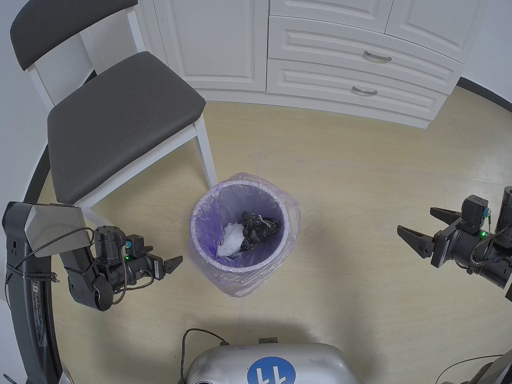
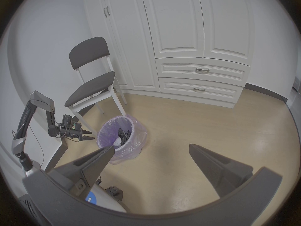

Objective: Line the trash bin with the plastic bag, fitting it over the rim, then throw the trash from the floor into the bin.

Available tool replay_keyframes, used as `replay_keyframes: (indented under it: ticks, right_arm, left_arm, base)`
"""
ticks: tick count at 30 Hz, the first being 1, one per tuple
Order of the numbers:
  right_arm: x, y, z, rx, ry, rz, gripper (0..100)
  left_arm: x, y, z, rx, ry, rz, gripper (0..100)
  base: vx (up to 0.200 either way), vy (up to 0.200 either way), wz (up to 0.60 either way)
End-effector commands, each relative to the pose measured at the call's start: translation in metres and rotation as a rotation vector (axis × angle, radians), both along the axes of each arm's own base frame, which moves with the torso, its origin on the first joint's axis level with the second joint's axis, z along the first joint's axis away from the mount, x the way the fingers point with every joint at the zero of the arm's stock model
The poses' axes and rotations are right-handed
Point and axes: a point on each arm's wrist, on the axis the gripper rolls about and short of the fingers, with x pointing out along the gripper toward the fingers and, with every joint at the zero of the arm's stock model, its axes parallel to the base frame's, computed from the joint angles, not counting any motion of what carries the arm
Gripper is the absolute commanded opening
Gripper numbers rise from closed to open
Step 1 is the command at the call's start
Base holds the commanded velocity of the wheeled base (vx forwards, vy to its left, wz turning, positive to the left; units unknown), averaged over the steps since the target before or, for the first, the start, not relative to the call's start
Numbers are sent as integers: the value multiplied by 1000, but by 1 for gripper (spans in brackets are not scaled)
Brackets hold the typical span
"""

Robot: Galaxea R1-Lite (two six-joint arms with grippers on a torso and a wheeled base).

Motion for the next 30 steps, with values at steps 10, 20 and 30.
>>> replay_keyframes:
  ticks: [10, 20, 30]
  right_arm:
    - [-1, 0, 1, 4, -4, 1, 100]
    - [8, -1, -9, -4, 44, 12, 100]
    - [11, -4, -14, -11, 69, -5, 100]
  left_arm:
    - [19, -34, -37, 4, -5, -113, 100]
    - [71, -47, -44, 19, -4, -77, 100]
    - [105, -55, -48, 56, 49, -51, 100]
  base:
    - [0, 0, 0]
    - [0, 0, 0]
    - [0, 0, 0]
